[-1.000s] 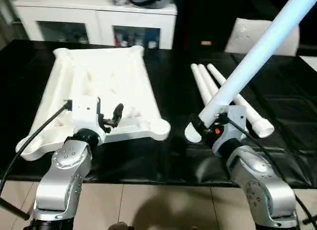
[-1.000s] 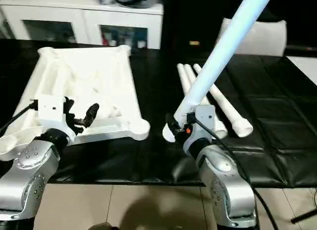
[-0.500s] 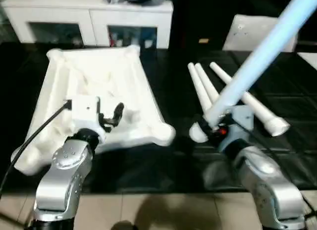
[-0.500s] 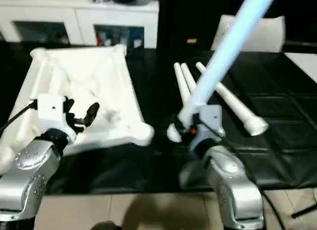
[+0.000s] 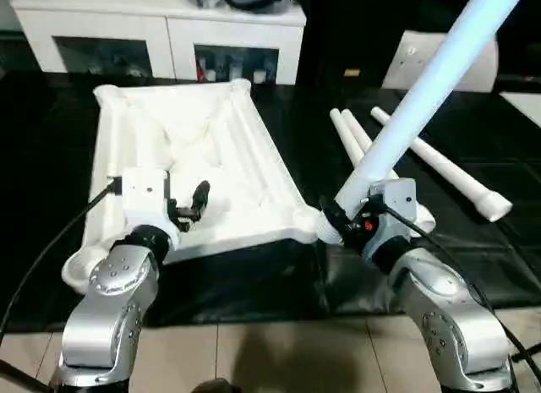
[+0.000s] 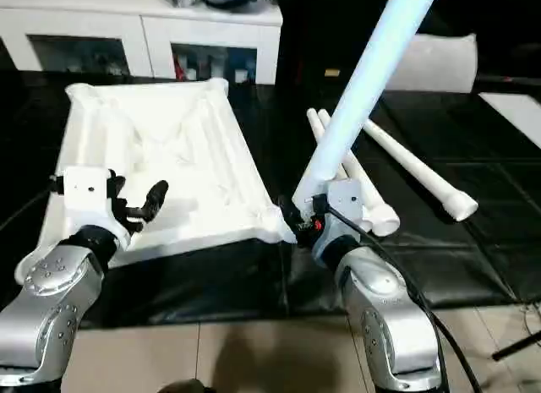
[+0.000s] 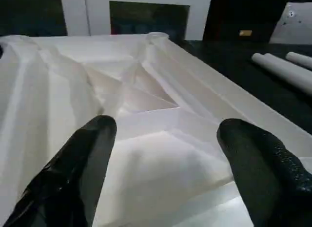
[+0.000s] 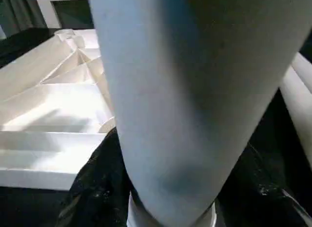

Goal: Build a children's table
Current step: Pick table leg

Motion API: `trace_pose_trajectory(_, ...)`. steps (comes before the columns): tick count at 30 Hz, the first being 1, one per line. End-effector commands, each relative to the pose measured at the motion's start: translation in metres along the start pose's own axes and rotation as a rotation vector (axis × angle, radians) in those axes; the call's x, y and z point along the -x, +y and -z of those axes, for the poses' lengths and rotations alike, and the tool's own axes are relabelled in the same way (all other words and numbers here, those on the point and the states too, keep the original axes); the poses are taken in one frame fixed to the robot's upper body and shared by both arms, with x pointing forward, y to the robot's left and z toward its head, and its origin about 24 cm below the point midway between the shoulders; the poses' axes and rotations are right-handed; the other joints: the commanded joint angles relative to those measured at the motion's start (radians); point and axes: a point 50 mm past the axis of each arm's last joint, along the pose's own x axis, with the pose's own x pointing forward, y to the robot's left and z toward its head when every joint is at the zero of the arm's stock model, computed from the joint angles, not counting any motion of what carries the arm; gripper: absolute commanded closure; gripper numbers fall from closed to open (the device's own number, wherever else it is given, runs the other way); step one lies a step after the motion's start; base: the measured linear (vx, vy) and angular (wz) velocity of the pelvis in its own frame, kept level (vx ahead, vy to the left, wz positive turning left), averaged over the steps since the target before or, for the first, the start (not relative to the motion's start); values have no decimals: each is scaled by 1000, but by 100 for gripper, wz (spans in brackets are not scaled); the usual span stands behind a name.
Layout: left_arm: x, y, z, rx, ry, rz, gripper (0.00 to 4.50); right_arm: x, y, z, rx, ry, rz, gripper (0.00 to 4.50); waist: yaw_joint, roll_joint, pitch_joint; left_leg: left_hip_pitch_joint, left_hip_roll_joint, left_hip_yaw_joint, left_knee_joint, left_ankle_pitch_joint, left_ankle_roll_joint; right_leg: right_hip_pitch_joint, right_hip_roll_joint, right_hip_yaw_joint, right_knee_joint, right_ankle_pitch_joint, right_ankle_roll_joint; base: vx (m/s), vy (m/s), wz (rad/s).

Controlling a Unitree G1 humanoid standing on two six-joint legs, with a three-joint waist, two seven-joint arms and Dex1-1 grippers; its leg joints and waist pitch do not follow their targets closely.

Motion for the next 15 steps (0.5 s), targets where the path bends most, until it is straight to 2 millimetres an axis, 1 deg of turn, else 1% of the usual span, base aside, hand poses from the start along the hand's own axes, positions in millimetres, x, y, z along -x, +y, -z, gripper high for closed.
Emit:
trace_pose_trajectory(1, 0, -4, -5, -9, -22, 1, 70, -1, -2, -7, 13, -19, -4, 260, -10, 31, -47, 36, 147, -200, -230, -720, -324, 33, -2, 19, 20, -99, -120, -37, -46, 68)
trace_pose_trajectory(2, 0, -4, -5, -13, -20, -2, 70, -2, -2, -7, 16, -18, -2, 260, -15, 28, -46, 41, 156, -224, -240, -733, -313, 32, 7, 23, 30, -104, -126, -43, -96, 86)
trace_pose_trajectory(3, 0, -7, -3, -16, -11, -1, 70, -2, -4, -7, 10, -20, 11, 260, -6, 30, -43, 61, 162, -284, -257, -752, -268, 8, 46, 43, 82, -153, -137, -43, -96, 86)
trace_pose_trajectory(4, 0, -8, -2, -20, -9, -1, 70, -1, -5, -7, -2, -21, 20, 260, 0, 32, -44, 59, 154, -292, -250, -739, -238, 1, 54, 55, 96, -168, -141, -42, -161, 88)
trace_pose_trajectory(5, 0, -9, -1, -26, -14, 3, 70, -1, -8, -6, -27, -25, 40, 260, 4, 20, -55, 91, 222, -257, -215, -656, -154, -27, 33, 84, 99, -138, -105, -64, -222, 55)
trace_pose_trajectory(6, 0, -9, -1, -26, -15, 3, 70, -1, -8, -6, -29, -26, 42, 260, 13, 26, -62, 83, 204, -241, -210, -599, -116, -22, 35, 91, 89, -146, -96, -64, -222, 55)
trace_pose_trajectory(7, 1, -9, 2, -15, 0, -6, 70, 0, -10, -5, -21, -28, 54, 260, 27, 5, -69, 75, 172, -222, -206, -482, -35, -17, 28, 111, 54, -167, -126, -105, -232, 28)
trace_pose_trajectory(8, 1, -9, 4, -5, 17, -15, 70, 1, -11, -5, -7, -27, 56, 260, 40, -23, -72, 59, 121, -171, -168, -392, -13, -12, -4, 135, -20, -212, -178, -125, -251, 24)
trace_pose_trajectory(9, 2, -10, 6, 0, 23, -2, 70, 2, -12, -5, 14, -27, 60, 260, 51, -30, -61, 45, 94, -129, -62, -357, -12, -31, -91, 176, -116, -319, -240, -125, -251, 24)
trace_pose_trajectory(10, 2, -11, 8, 3, 24, 14, 70, 3, -13, -5, 30, -26, 64, 260, 70, -44, -39, 2, 85, -53, 84, -101, -16, -9, -173, 206, -173, -512, -215, -115, -223, -2)
trace_pose_trajectory(11, 3, -12, 9, 5, 24, 25, 70, 5, -14, -5, 36, -24, 70, 260, 75, -32, -31, -23, 101, -59, 97, -20, -39, 6, -185, 214, -160, -573, -143, -69, -156, -29)
trace_pose_trajectory(12, 3, -12, 10, 7, 25, 25, 70, 5, -14, -5, 37, -23, 72, 260, 80, -42, -15, -29, 110, -51, 102, -1, -77, 8, -157, 192, -155, -714, -49, -69, -156, -29)
trace_pose_trajectory(13, 3, -11, 10, 8, 25, 24, 70, 6, -15, -4, 40, -23, 75, 260, 84, -37, -34, -11, 142, -43, 38, -61, -85, 37, -115, 181, -117, -643, -67, -32, -120, -17)
trace_pose_trajectory(14, 3, -11, 11, 8, 24, 23, 70, 6, -15, -4, 43, -23, 76, 260, 81, -41, -36, 8, 156, -34, -3, -104, -84, 33, -82, 161, -107, -567, -80, -70, -68, 9)
trace_pose_trajectory(15, 3, -12, 13, 2, 27, 44, 70, 8, -17, -3, 52, -18, 98, 260, 70, -43, -51, 50, 188, -25, -64, -133, -53, 7, -8, 126, -73, -369, -87, -70, -68, 9)
